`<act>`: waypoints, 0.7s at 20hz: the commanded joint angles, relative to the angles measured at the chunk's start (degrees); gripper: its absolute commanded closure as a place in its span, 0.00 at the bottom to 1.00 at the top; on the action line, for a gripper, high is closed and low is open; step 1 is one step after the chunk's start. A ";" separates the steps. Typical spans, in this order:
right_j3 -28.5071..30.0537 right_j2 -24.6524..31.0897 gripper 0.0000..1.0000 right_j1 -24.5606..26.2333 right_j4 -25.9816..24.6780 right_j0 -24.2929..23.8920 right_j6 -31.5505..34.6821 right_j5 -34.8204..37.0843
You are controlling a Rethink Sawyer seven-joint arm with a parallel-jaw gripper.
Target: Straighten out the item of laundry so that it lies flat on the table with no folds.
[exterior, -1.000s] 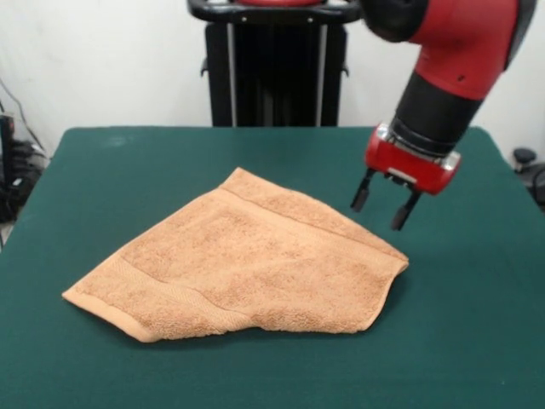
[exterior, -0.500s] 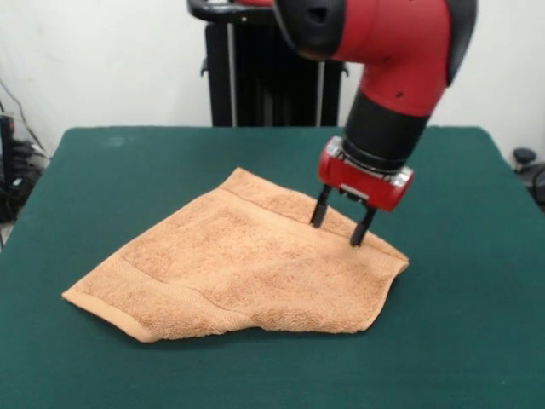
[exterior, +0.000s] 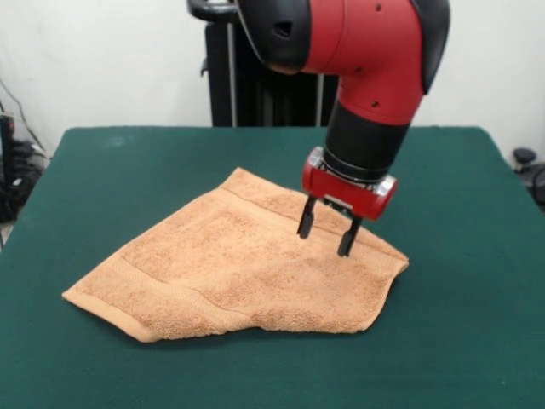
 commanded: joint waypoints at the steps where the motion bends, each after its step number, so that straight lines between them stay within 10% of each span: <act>1: -0.63 9.36 0.00 2.93 -5.15 0.24 -23.38 3.11; 14: -15.25 9.06 0.00 14.55 -9.78 2.76 -24.89 6.00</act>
